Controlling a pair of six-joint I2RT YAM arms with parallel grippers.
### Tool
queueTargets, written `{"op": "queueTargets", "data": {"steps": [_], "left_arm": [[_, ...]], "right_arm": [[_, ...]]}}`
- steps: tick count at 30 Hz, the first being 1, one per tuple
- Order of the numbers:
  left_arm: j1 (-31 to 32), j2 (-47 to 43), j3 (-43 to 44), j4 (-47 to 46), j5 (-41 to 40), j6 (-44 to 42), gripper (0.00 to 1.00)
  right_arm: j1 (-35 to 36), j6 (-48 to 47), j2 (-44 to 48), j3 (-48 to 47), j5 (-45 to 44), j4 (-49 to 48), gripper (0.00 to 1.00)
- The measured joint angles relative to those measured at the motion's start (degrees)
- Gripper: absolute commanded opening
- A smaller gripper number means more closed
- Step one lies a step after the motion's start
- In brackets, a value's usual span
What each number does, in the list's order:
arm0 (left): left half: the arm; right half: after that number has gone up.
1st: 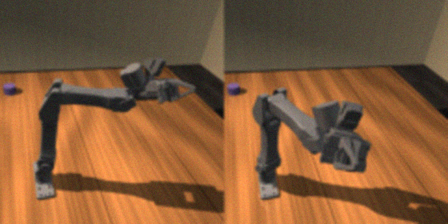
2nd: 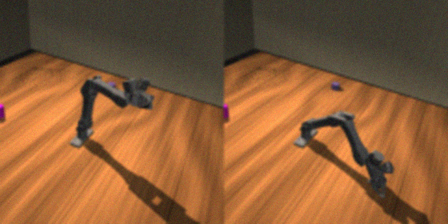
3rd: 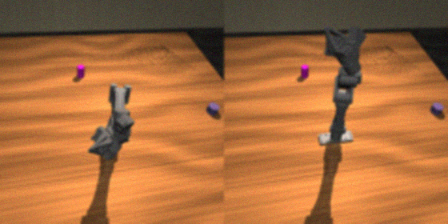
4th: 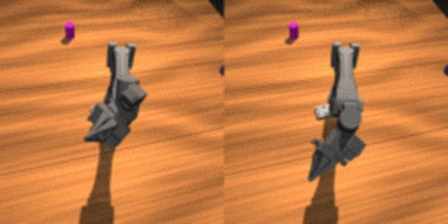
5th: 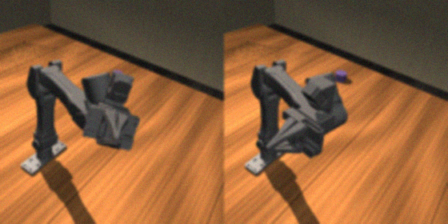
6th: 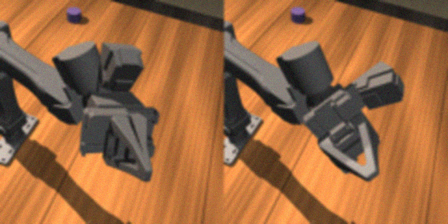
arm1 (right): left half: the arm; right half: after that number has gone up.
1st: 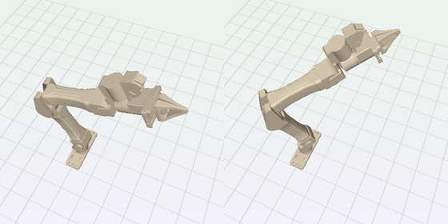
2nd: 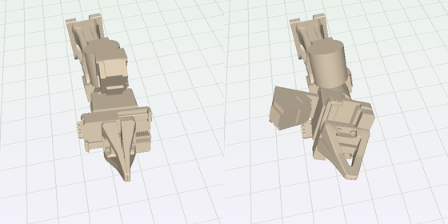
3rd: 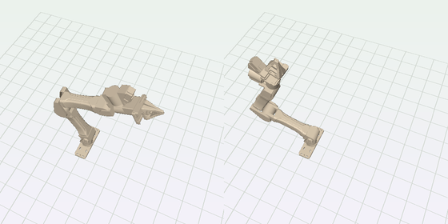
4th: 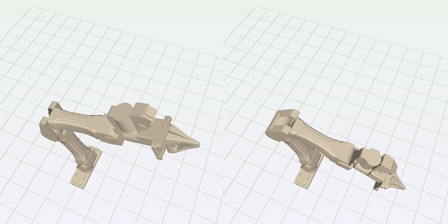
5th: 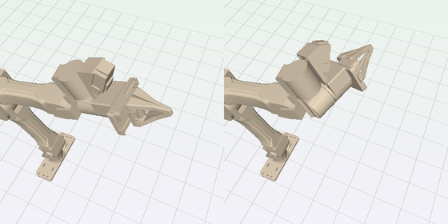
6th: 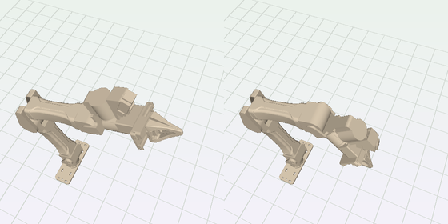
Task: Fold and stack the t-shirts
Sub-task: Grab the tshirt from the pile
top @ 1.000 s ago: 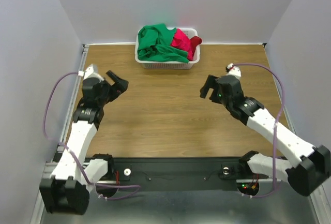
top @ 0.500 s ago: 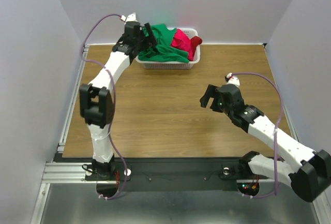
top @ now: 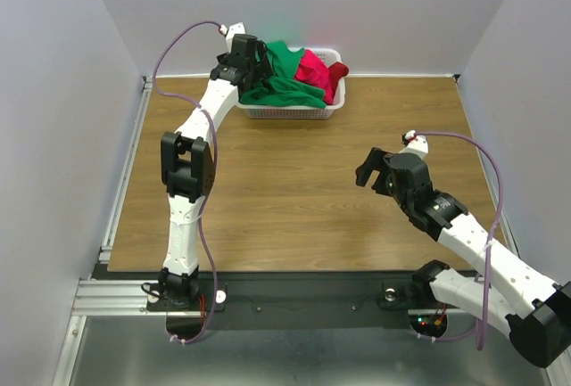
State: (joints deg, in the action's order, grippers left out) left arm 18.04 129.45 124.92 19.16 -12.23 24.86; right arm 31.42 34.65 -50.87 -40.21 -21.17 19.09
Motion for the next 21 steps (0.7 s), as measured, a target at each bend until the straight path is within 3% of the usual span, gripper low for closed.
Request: {"op": "queueTargets", "data": {"steps": [1, 4, 7, 8, 11, 21], "left_arm": [[0.02, 0.09, 0.31, 0.0, -0.55, -0.2, 0.7], [0.02, 0.44, 0.9, -0.02, -1.2, -1.07, 0.69], [0.22, 1.22, 1.55, 0.11, -1.27, -1.7, 0.55], [0.24, 1.53, 1.73, 0.13, -1.29, -1.9, 0.46], [0.33, 2.23, 1.88, 0.24, -1.16, -2.47, 0.02], [2.75, 1.95, 3.67, 1.99, -1.77, -5.68, 0.0]], "right_arm": [[0.0, 0.02, -0.13, 0.68, -0.68, 0.11, 1.0], [0.0, 0.02, -0.22, 1.7, -1.44, 0.44, 1.0], [0.0, -0.02, -0.2, 1.77, -1.99, 1.05, 1.0], [0.0, -0.04, -0.2, 1.77, -2.36, 1.03, 1.0], [0.0, -0.22, -0.17, 1.77, -3.19, 1.11, 1.0], [0.0, -0.33, 1.11, 1.79, -3.93, 2.03, 1.0]]}}
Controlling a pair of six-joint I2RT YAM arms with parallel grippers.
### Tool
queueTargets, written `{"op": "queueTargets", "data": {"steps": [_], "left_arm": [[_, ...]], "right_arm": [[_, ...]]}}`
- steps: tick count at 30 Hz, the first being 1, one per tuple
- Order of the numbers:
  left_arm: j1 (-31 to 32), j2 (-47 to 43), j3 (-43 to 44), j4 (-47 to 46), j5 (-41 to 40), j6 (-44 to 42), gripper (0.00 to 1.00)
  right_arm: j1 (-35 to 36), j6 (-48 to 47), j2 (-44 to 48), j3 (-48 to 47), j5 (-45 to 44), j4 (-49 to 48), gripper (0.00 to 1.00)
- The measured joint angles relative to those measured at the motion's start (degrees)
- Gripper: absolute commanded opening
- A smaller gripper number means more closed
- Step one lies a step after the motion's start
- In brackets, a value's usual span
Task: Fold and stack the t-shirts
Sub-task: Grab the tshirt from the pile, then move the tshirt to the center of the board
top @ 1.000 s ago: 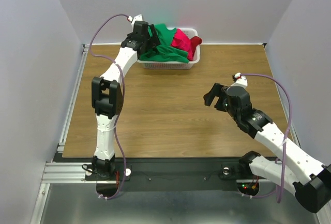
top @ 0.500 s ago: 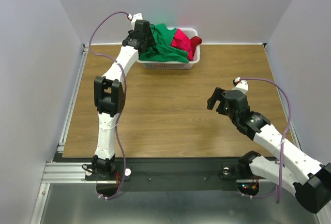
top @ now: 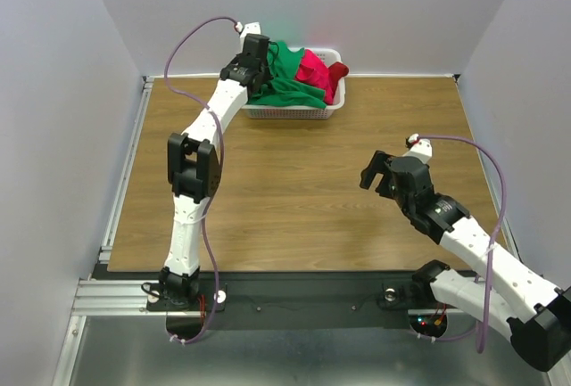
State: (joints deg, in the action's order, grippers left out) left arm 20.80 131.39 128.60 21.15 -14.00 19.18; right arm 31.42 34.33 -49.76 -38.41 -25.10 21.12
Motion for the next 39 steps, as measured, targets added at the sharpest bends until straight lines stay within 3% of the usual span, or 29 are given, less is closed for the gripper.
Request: {"op": "queueTargets", "data": {"steps": [5, 11, 18, 27, 31, 34, 35, 36, 37, 38, 39], "left_arm": [[4.09, -6.97, 0.0, 2.29, -1.25, -2.1, 0.0], [12.79, -26.32, -0.5, -0.79, -0.98, -5.01, 0.0], [22.64, -46.14, -0.24, -10.58, 7.52, -6.19, 0.0], [33.35, -52.37, -3.65, -15.89, 18.05, -6.23, 0.0], [34.6, -54.01, -12.59, -18.82, 18.05, -5.49, 0.0], [34.77, -56.0, -26.69, -21.51, 15.67, -3.32, 0.0], [34.77, -56.11, -30.12, -22.95, 14.47, -2.51, 0.11], [34.75, -56.37, -35.95, -24.35, 12.76, -1.38, 0.33], [34.75, -56.33, -39.45, -24.81, 11.47, -0.5, 0.83], [34.75, -55.98, -42.62, -24.72, 10.14, 0.87, 0.99], [34.73, -54.99, -45.53, -23.82, 9.07, 1.44, 0.99]], "right_arm": [[0.0, 0.46, 2.67, 1.31, 0.09, 0.04, 1.0], [0.0, 1.29, 5.88, 5.55, 1.18, 1.53, 1.0], [0.0, 2.05, 7.56, 6.54, 1.55, 2.49, 1.0], [0.0, 4.0, 13.31, 6.54, -1.03, 6.36, 1.0], [0.0, 6.1, 16.98, 6.01, -4.13, 10.71, 1.0], [0.0, 6.86, 18.82, 5.68, -4.96, 12.59, 1.0], [0.0, 7.02, 19.02, 5.53, -5.01, 13.05, 1.0], [0.0, 7.15, 18.99, 5.22, -5.14, 13.49, 1.0], [0.0, 7.37, 18.69, 5.07, -5.16, 13.68, 1.0], [0.0, 7.5, 18.36, 5.01, -5.16, 13.86, 1.0], [0.0, 7.58, 17.7, 4.98, -5.16, 14.29, 1.0]]}}
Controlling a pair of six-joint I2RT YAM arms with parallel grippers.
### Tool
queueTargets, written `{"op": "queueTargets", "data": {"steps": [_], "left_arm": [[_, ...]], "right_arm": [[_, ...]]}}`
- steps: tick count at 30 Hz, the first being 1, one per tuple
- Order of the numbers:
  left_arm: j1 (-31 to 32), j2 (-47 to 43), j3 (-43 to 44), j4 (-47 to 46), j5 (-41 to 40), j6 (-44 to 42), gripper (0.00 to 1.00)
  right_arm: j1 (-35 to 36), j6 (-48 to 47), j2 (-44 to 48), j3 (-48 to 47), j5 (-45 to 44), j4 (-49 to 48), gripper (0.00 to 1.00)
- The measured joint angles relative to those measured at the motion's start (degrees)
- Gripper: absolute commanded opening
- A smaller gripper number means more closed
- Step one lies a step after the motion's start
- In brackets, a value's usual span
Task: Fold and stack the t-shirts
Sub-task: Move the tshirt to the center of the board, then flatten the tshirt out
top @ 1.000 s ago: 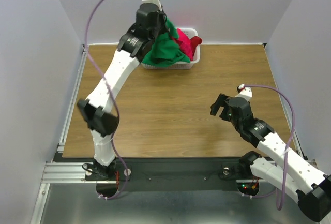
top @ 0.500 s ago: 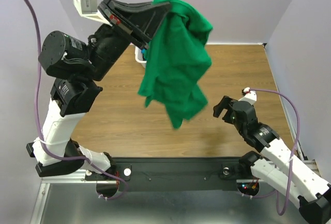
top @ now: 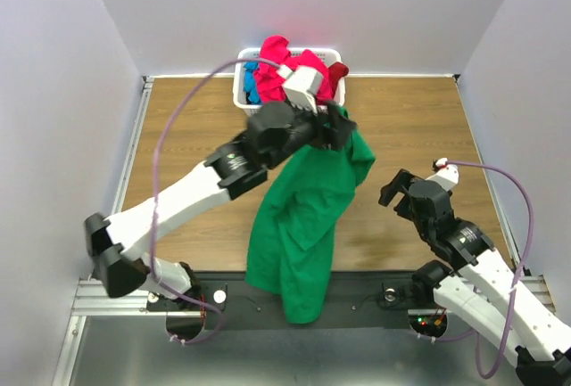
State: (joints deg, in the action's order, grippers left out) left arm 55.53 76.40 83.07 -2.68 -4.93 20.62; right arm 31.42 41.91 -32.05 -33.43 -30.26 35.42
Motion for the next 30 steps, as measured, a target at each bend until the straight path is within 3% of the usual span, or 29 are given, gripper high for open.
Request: {"op": "queueTargets", "data": {"steps": [4, 7, 10, 15, 20, 24, 30], "left_arm": [[-0.02, 7.28, -2.29, 5.86, -3.02, 4.83, 0.98], [-0.02, 7.39, -5.97, 8.24, -5.4, 7.65, 0.99], [0.0, 0.42, -15.41, 10.1, -9.66, 12.9, 0.99], [-0.04, -23.1, -36.96, 13.92, -13.92, 26.67, 0.99], [0.44, -37.4, -54.36, 16.57, -9.38, 39.06, 0.99], [1.49, -42.53, -63.21, 19.04, -5.03, 45.83, 0.98], [3.72, -46.64, -64.96, 17.53, -0.55, 49.62, 0.98]], "right_arm": [[0.0, 0.13, -3.72, -0.5, 0.74, 1.49, 1.0], [0.0, 0.17, -5.99, -1.22, 2.75, 1.77, 1.0], [0.0, 0.13, -7.02, -1.6, 6.01, 1.84, 1.0], [0.94, -0.52, -13.94, -1.62, 17.81, -2.08, 1.0], [14.84, 0.87, -27.63, -2.29, 20.68, -8.98, 1.0], [19.71, 2.67, -34.29, -5.22, 19.8, -11.43, 0.99], [19.04, 6.38, -35.47, -5.97, 11.21, -12.79, 0.96]]}}
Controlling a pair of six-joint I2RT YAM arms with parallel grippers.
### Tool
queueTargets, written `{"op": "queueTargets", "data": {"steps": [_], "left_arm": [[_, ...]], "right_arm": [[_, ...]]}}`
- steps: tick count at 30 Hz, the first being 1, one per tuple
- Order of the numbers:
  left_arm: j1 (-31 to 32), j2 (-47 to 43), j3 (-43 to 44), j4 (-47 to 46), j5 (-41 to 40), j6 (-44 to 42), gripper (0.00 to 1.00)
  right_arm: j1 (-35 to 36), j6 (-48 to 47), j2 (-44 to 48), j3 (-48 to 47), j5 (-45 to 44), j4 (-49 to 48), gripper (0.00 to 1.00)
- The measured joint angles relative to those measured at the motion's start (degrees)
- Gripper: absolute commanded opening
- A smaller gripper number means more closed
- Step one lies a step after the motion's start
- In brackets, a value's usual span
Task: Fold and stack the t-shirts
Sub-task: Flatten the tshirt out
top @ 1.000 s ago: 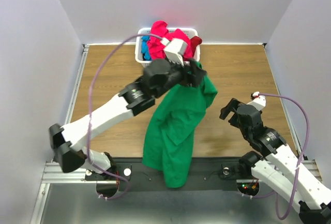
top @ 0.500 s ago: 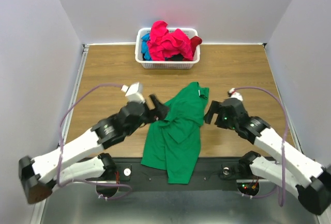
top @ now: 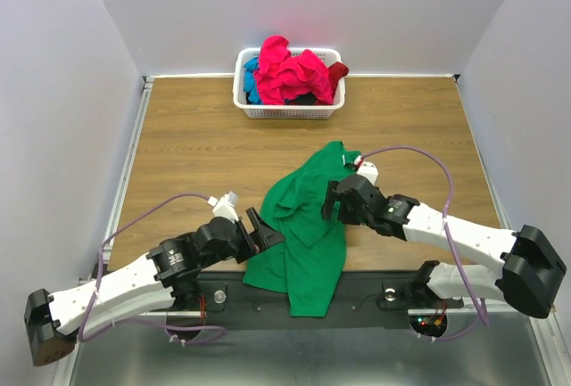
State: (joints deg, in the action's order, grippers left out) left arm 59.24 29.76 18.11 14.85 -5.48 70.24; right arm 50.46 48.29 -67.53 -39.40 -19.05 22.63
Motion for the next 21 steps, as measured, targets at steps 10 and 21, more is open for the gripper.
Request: {"op": "queueTargets", "data": {"steps": [10, 21], "left_arm": [[20.96, 12.52, -2.6, -6.56, 0.87, 11.63, 0.98], [31.01, 27.06, 1.49, -9.73, -3.89, 21.38, 0.91]], "right_arm": [[-6.32, 1.03, -1.27, 1.33, -1.46, -0.44, 0.81], [-9.51, 0.79, -5.27, 4.07, 2.47, -5.42, 0.46]]}}
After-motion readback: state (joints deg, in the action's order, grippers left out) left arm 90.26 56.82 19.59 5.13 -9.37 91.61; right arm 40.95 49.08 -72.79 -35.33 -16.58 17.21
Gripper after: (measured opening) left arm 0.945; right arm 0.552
